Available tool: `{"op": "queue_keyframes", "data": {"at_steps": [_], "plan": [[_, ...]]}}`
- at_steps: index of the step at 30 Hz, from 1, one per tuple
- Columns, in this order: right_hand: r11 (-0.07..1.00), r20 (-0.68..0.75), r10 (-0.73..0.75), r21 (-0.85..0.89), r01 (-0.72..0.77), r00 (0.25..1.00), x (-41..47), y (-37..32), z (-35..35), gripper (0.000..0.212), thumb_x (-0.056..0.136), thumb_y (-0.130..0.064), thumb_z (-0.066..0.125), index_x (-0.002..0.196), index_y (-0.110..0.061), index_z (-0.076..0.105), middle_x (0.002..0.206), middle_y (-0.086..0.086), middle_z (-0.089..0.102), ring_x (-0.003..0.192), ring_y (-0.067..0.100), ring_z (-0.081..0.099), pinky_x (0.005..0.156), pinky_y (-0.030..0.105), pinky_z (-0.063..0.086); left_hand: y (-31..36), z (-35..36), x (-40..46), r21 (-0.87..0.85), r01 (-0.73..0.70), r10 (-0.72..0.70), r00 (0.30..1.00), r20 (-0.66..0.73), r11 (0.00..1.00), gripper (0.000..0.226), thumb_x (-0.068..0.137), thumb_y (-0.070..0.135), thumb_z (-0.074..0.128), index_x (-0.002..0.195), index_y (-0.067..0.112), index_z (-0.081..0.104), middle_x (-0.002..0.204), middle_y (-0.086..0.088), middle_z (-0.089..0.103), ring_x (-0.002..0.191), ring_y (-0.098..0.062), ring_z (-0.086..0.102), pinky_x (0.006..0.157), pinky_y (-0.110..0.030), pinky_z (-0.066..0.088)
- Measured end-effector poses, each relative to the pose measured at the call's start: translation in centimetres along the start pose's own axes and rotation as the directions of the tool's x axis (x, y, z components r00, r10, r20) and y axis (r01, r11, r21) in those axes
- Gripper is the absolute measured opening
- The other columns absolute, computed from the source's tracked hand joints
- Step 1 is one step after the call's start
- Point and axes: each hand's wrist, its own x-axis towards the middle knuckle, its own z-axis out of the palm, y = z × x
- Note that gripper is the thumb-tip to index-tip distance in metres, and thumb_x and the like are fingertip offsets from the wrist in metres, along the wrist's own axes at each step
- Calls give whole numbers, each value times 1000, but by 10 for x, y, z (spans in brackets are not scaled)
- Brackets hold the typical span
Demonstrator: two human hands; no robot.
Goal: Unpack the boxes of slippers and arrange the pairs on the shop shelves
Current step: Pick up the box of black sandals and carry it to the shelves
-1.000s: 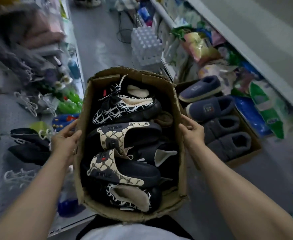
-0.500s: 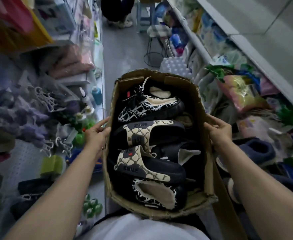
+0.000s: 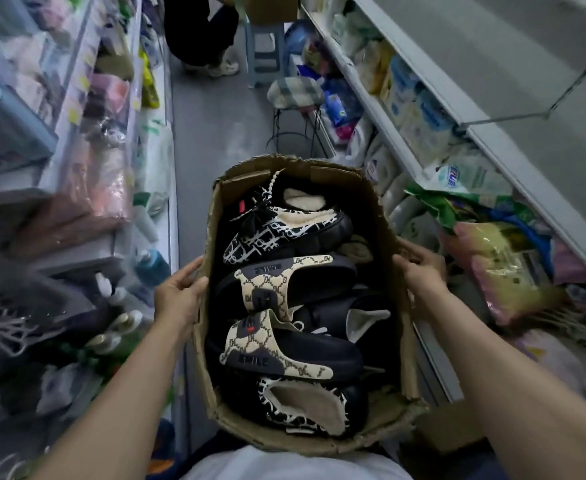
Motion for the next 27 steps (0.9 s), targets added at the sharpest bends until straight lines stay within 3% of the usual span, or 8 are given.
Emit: {"op": "queue_keyframes", "data": {"at_steps": [5, 7, 9, 12, 15, 19, 23, 27], "plan": [[999, 29, -26, -47, 27, 999, 90, -45, 18, 40, 92, 3, 64, 130, -13, 68, 114, 5, 72, 100, 16, 68, 90, 30, 55, 34, 57, 69, -50, 28, -29, 999, -15, 998, 50, 91, -14, 57, 134, 11, 61, 120, -9, 67, 54, 9, 61, 59, -4, 49], [998, 29, -41, -38, 42, 999, 125, -62, 28, 42, 93, 4, 63, 133, -9, 65, 117, 9, 71, 101, 18, 68, 84, 23, 56, 46, 77, 99, -75, 56, -56, 998, 4, 996, 50, 91, -12, 58, 132, 16, 63, 115, -3, 69, 57, 4, 61, 75, -13, 55], [997, 12, -51, -62, 52, 999, 158, -76, 40, 43, 93, 6, 63, 133, -8, 64, 118, 9, 69, 100, 16, 65, 72, 8, 53, 55, 96, 135, -71, 71, -69, 997, 27, 995, 51, 90, -9, 61, 126, 26, 67, 117, -2, 70, 79, -8, 68, 93, -26, 54], [992, -36, -48, -121, 43, 998, 204, -89, 53, 42, 94, 4, 63, 133, -10, 64, 113, 5, 66, 98, 15, 61, 63, 2, 48, 64, 125, 193, -51, 103, -101, 994, 50, 993, 51, 88, -8, 65, 110, 38, 74, 114, -3, 73, 104, -24, 70, 99, -40, 53], [984, -66, -47, -175, 35, 997, 251, -96, 67, 42, 93, -2, 66, 132, -19, 66, 114, 5, 68, 97, 14, 63, 65, 6, 49, 77, 154, 243, -58, 129, -125, 990, 65, 990, 50, 89, -8, 64, 110, 36, 75, 116, -8, 72, 100, -24, 70, 100, -47, 53], [977, -119, 0, -210, -25, 993, 296, -108, 76, 41, 94, -6, 67, 132, -22, 67, 113, 1, 67, 97, 14, 63, 63, 4, 46, 97, 188, 285, -22, 128, -126, 990, 66, 992, 51, 89, -8, 64, 110, 38, 74, 119, -9, 69, 103, -18, 67, 105, -44, 49], [965, -109, -7, -263, -22, 994, 345, -111, 81, 41, 94, -8, 68, 131, -23, 67, 114, -4, 67, 100, 11, 63, 89, 22, 51, 98, 219, 327, 34, 148, -150, 984, 95, 988, 53, 89, -3, 67, 107, 46, 74, 107, -7, 71, 94, -21, 69, 98, -42, 55], [967, -78, 14, -253, -34, 997, 401, -109, 86, 40, 93, -6, 68, 131, -19, 67, 121, -4, 67, 109, 11, 63, 101, 28, 50, 101, 255, 352, 100, 138, -144, 988, 57, 985, 51, 88, 2, 68, 112, 47, 72, 96, -2, 64, 89, -17, 64, 97, -40, 55]]}}
